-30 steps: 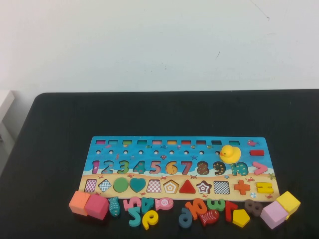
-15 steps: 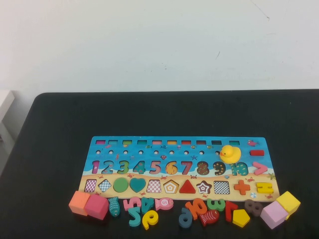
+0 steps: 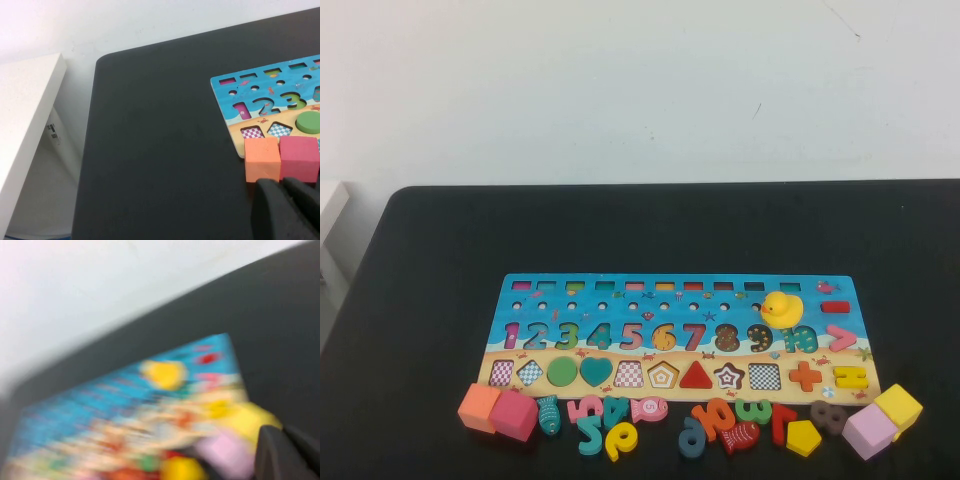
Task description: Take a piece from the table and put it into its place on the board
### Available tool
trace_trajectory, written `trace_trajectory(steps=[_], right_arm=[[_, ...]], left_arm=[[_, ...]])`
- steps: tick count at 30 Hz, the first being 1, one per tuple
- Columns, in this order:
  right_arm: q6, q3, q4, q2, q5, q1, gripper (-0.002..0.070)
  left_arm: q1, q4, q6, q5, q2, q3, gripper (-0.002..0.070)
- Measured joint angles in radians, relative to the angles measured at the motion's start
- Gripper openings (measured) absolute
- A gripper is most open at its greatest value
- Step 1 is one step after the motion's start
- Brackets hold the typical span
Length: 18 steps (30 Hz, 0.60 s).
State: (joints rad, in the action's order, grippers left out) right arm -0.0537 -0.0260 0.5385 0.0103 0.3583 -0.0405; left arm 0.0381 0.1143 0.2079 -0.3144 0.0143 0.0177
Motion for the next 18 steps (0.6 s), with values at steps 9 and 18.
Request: trace_trajectory(steps=[9,18], right_arm=[[-0.001,0.000,0.335,0.000,-0.037,0.000,0.0019],[-0.294,0.044,0.321,-0.010,0.023,0.000,0.0019]], left_arm=[[0.000,0.000,0.000,0.000,0.000,0.000,-0.0001],[0.000,0.000,-0.003,0.000,0.000,0.000,-0.0001]])
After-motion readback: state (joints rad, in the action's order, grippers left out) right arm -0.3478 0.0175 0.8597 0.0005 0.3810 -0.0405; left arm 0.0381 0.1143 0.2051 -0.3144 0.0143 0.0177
